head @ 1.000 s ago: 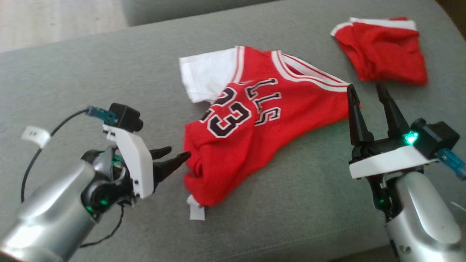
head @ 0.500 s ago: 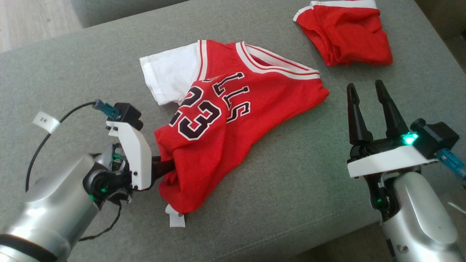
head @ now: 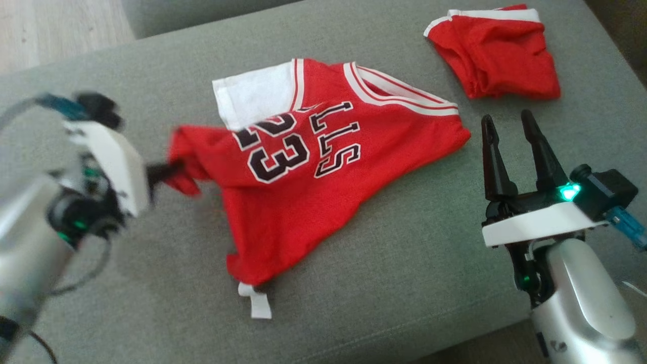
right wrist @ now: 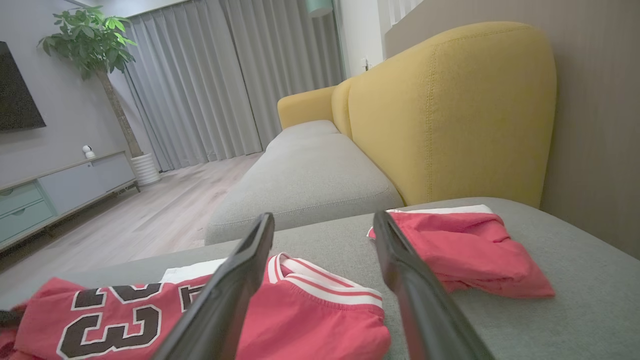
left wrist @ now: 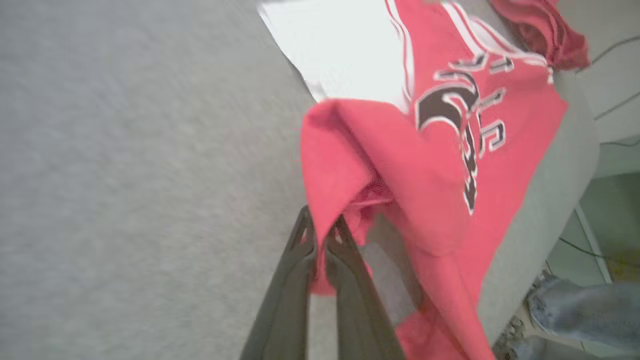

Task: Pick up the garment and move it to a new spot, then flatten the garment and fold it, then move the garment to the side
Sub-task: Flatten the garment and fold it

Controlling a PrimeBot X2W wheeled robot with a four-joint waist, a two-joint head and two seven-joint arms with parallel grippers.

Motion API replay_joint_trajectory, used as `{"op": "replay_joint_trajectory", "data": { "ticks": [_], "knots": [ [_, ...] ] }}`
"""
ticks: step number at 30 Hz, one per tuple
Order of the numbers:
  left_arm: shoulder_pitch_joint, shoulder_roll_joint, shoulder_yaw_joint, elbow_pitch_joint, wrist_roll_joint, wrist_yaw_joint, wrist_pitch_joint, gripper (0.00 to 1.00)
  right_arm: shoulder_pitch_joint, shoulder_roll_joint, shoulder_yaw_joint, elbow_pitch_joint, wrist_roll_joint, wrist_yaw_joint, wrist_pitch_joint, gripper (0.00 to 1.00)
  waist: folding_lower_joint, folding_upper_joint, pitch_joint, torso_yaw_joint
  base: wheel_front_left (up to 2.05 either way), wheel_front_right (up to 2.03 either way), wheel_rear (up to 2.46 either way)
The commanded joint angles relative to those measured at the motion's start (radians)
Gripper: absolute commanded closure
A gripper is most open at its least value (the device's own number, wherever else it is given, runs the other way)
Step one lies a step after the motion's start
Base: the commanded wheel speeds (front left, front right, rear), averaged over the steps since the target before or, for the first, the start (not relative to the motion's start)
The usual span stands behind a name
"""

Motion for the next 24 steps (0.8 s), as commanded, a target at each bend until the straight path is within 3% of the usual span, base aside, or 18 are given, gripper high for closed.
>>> {"op": "replay_joint_trajectory", "data": {
  "ticks": [1,8,16,17,18,19,24],
  "knots": [
    [-0.090,0.068,0.066,0.003,0.010,-0.004,-0.021,1.00,-0.031,-0.006,0.020,-0.040,-0.002,-0.001,-0.006,0.00,0.0000,0.0000,0.018,-0.004,0.00,0.00,0.00],
    [-0.194,0.152,0.100,0.120,0.084,0.036,-0.083,1.00,-0.054,-0.004,0.036,-0.054,0.002,-0.001,-0.006,0.00,0.0000,0.0000,0.091,-0.040,0.00,0.00,0.00],
    [-0.307,0.176,0.131,0.252,0.166,0.059,-0.247,1.00,-0.081,-0.002,0.039,-0.069,0.001,-0.001,-0.006,0.00,0.0000,0.0000,0.154,-0.077,0.00,0.00,0.00],
    [-0.315,0.173,0.129,0.270,0.174,0.061,-0.258,0.73,-0.082,-0.001,0.038,-0.070,-0.001,-0.001,-0.006,0.00,0.0000,0.0000,0.157,-0.077,0.00,0.00,0.00],
    [-0.320,0.167,0.127,0.289,0.178,0.060,-0.262,0.25,-0.082,0.001,0.038,-0.069,-0.002,-0.001,-0.006,0.00,0.0000,0.0000,0.159,-0.077,0.00,0.00,0.00],
    [-0.321,0.157,0.124,0.307,0.177,0.058,-0.260,0.00,-0.083,0.003,0.039,-0.067,-0.004,-0.001,-0.006,0.00,0.0000,0.0000,0.159,-0.075,0.00,0.00,0.00],
    [-0.313,0.097,0.112,0.365,0.178,0.032,-0.312,0.00,-0.083,0.002,0.047,-0.051,-0.005,-0.001,-0.006,0.00,0.0000,0.0000,0.124,-0.044,0.00,0.00,0.00]
  ]
}}
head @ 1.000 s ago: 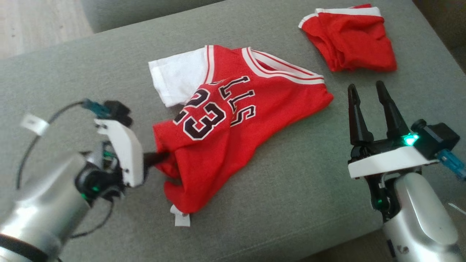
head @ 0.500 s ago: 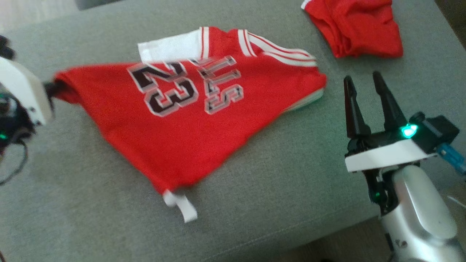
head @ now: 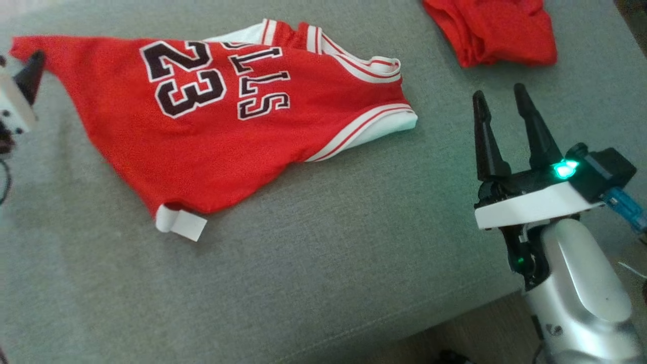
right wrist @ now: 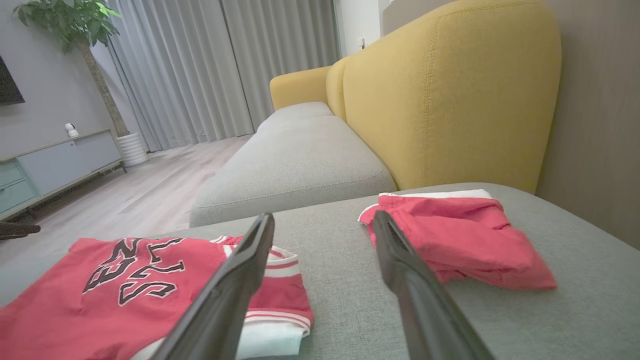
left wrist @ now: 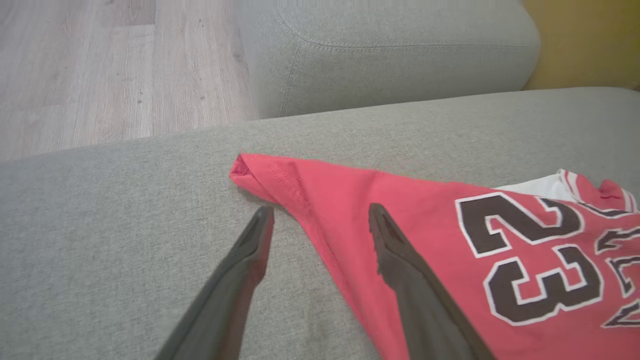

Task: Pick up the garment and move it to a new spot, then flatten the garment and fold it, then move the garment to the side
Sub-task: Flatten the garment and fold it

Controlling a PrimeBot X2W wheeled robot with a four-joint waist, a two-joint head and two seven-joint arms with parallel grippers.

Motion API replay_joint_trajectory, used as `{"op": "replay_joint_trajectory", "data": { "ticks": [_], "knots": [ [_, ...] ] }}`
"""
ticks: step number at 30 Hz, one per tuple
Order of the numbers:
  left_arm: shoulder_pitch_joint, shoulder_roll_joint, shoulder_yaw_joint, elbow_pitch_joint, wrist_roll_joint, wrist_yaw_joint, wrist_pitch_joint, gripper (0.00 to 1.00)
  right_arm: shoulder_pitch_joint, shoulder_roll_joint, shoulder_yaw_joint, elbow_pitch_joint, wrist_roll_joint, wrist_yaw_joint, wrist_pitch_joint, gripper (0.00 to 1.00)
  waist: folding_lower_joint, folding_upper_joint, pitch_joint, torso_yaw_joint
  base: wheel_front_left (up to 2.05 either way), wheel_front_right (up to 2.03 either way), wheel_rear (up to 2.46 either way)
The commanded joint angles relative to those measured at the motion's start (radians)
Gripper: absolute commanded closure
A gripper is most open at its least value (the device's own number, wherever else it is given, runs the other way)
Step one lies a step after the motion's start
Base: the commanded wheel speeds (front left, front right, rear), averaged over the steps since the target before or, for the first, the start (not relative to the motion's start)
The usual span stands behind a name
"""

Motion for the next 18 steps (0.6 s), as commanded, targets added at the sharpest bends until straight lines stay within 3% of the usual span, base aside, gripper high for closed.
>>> {"op": "replay_joint_trajectory", "data": {
  "ticks": [1,10,14,18],
  "knots": [
    [-0.031,0.036,0.026,-0.010,0.008,-0.008,-0.022,0.00,-0.020,-0.002,0.015,-0.026,-0.004,-0.001,-0.006,0.00,-0.0001,0.0000,-0.030,0.022,0.00,0.00,0.00],
    [0.061,-0.025,0.017,-0.105,0.019,-0.034,-0.266,0.00,0.032,-0.018,0.004,-0.002,0.002,-0.001,-0.006,0.00,-0.0001,0.0000,-0.178,0.118,0.00,0.00,0.00],
    [0.151,-0.019,0.037,-0.206,0.042,0.026,-0.403,0.00,0.071,-0.016,-0.017,-0.013,-0.001,-0.001,-0.006,0.00,-0.0001,0.0000,-0.228,0.154,0.00,0.00,0.00],
    [0.291,-0.008,0.100,-0.406,0.074,0.123,-0.442,0.00,0.105,-0.027,-0.004,-0.014,-0.004,-0.001,-0.006,0.00,-0.0001,0.0000,-0.259,0.186,0.00,0.00,0.00]
  ]
}}
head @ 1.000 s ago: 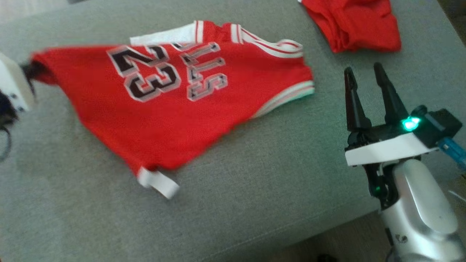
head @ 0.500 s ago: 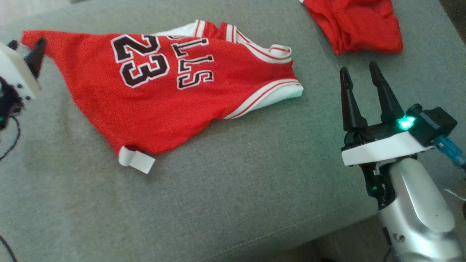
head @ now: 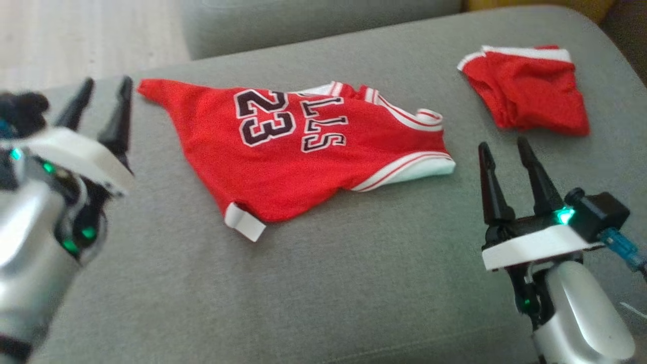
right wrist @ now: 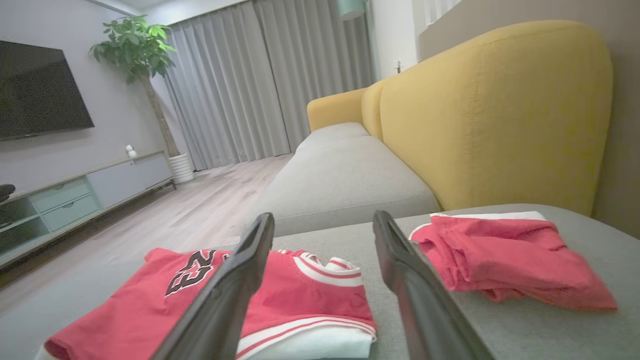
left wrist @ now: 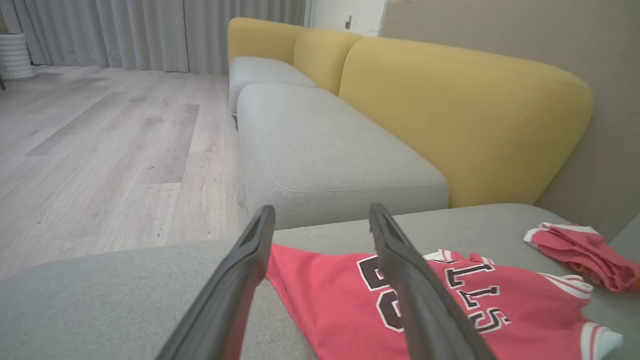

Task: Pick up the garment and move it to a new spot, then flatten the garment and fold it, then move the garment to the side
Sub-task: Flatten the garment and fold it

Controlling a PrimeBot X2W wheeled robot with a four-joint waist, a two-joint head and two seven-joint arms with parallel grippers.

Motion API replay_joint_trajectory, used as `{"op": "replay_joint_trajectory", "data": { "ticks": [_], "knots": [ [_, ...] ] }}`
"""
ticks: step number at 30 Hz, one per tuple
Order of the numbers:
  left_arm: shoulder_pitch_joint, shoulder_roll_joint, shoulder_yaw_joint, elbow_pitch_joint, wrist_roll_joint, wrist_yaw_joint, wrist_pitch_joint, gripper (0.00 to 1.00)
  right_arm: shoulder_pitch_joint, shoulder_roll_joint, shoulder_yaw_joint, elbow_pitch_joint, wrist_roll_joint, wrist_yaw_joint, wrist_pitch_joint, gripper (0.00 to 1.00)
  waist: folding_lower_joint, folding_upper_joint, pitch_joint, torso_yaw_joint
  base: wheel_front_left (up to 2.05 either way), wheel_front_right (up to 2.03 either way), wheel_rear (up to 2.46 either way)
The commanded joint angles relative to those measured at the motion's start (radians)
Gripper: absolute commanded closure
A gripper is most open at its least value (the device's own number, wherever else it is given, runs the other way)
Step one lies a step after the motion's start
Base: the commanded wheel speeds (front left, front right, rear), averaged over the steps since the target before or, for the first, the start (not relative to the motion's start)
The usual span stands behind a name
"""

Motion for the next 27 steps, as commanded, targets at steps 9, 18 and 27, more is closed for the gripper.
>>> {"op": "replay_joint_trajectory", "data": {
  "ticks": [9,18,27],
  "knots": [
    [0.457,-0.042,0.404,-0.542,0.224,0.218,-0.013,0.00,0.038,-0.028,0.049,-0.021,0.005,-0.001,-0.006,0.00,0.0001,0.0000,-0.077,0.080,0.00,0.00,0.00],
    [0.713,-0.240,0.558,-0.674,0.428,0.212,-0.013,0.00,0.062,-0.037,0.061,-0.013,0.015,-0.001,-0.006,0.00,0.0001,0.0000,-0.081,0.096,0.00,0.00,0.00],
    [0.758,-0.352,0.638,-0.641,0.549,0.138,-0.013,0.00,0.045,-0.056,0.062,0.004,0.024,-0.001,-0.003,0.00,0.0001,0.0000,-0.076,0.099,0.00,0.00,0.00]
  ]
}}
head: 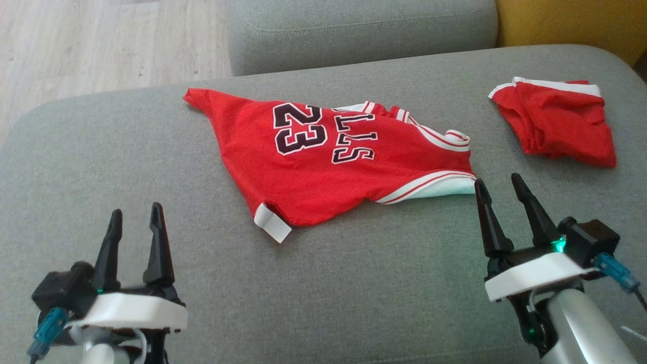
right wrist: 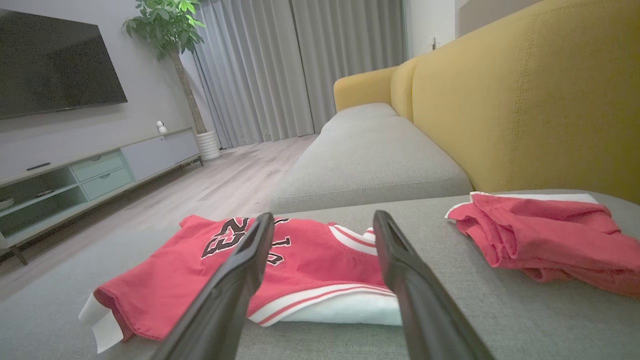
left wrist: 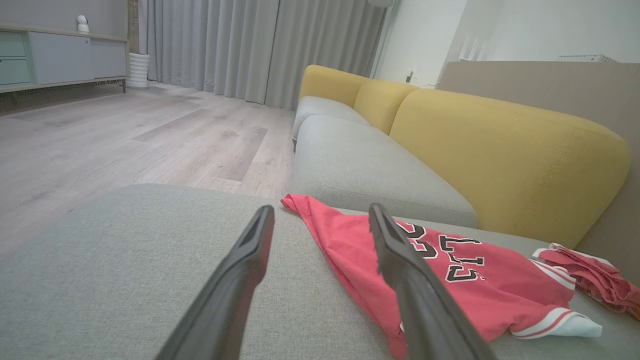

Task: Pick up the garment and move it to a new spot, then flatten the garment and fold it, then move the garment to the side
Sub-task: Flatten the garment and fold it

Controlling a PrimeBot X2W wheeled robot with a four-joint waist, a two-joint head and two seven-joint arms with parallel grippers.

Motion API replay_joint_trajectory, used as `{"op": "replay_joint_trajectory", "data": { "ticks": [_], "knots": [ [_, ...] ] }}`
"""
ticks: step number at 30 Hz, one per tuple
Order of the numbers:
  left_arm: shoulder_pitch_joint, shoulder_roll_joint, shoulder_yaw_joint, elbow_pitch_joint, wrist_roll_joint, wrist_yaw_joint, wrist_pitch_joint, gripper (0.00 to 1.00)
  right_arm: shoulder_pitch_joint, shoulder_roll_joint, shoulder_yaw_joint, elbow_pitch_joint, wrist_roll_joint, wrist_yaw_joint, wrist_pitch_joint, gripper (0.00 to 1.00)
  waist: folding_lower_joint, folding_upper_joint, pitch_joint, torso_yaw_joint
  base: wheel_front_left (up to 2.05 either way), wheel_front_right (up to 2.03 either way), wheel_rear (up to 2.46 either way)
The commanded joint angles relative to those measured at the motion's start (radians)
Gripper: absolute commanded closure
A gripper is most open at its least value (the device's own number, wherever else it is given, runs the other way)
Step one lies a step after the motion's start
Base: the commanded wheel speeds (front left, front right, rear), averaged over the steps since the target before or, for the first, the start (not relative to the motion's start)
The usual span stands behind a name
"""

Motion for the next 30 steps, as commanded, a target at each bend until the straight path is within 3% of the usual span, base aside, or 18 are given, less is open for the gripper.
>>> {"op": "replay_joint_trajectory", "data": {
  "ticks": [1,10,15,22,30],
  "knots": [
    [-0.038,0.001,0.050,-0.022,0.014,-0.008,-0.012,0.00,-0.041,-0.019,0.020,-0.023,0.006,-0.001,0.001,0.00,0.0001,-0.0001,0.002,0.000,0.00,0.00,0.00],
    [-0.055,-0.054,0.078,0.008,0.060,-0.074,-0.012,0.00,-0.108,-0.027,0.012,0.057,0.027,-0.001,0.139,0.00,0.0001,-0.0001,0.038,0.018,0.00,0.00,0.00],
    [-0.077,-0.073,0.081,0.025,0.079,-0.108,-0.012,0.00,-0.192,-0.033,-0.021,0.182,0.046,-0.001,0.315,0.00,0.0001,-0.0001,0.075,0.051,0.00,0.00,0.00],
    [-0.099,-0.091,0.090,0.048,0.099,-0.135,-0.012,0.00,-0.276,-0.032,-0.126,0.342,0.062,-0.001,0.465,0.00,0.0001,-0.0001,0.126,0.110,0.00,0.00,0.00],
    [-0.120,-0.100,0.109,0.062,0.114,-0.155,-0.012,0.00,-0.330,-0.032,-0.186,0.412,0.082,-0.001,0.465,0.00,0.0001,-0.0001,0.162,0.152,0.00,0.00,0.00]
  ]
}}
